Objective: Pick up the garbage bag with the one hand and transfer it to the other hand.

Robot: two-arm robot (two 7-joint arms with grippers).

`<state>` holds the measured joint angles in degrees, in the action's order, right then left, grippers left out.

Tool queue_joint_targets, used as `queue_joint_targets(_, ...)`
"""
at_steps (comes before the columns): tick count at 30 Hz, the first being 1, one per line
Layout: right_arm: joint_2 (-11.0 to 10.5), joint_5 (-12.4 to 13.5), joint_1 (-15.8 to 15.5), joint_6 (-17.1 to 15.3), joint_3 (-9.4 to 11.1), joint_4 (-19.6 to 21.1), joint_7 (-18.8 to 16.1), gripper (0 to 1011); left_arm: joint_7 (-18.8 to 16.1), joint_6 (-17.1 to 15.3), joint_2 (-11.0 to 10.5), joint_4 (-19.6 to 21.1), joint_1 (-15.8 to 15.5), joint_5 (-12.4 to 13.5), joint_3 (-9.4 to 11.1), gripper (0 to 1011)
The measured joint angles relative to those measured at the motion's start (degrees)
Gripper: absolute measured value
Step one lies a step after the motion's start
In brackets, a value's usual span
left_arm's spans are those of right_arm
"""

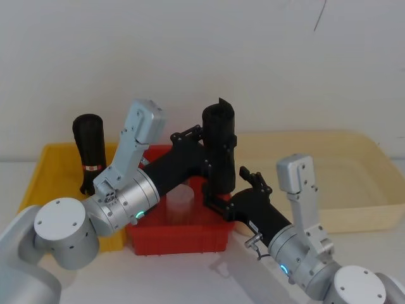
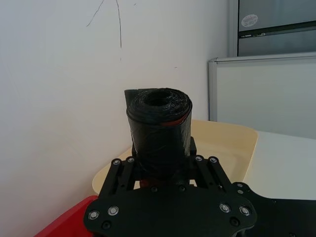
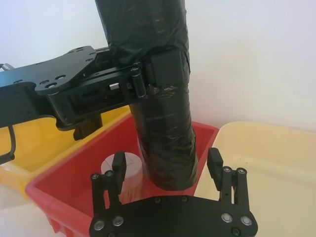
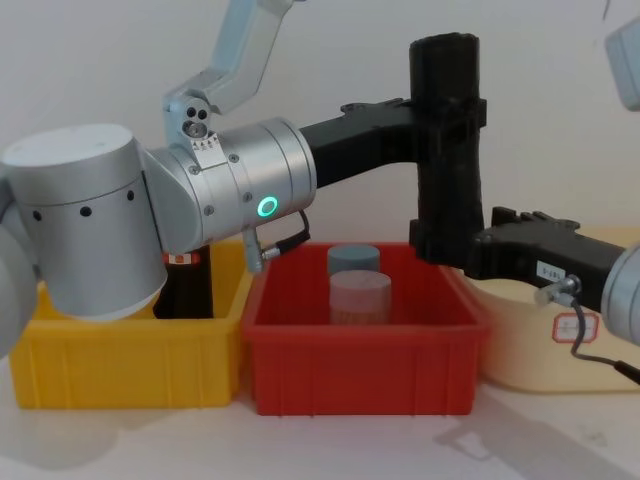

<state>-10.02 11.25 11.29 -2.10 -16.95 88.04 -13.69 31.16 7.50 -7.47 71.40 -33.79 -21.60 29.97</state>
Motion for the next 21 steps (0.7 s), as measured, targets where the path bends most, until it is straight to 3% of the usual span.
queue_joint_targets(21,0.9,-2.3,1.1,-1.7,-0.4,-1.1,1.2,1000,0.0,0.0,0.0,0.0,0.0,0.0,0.0,466)
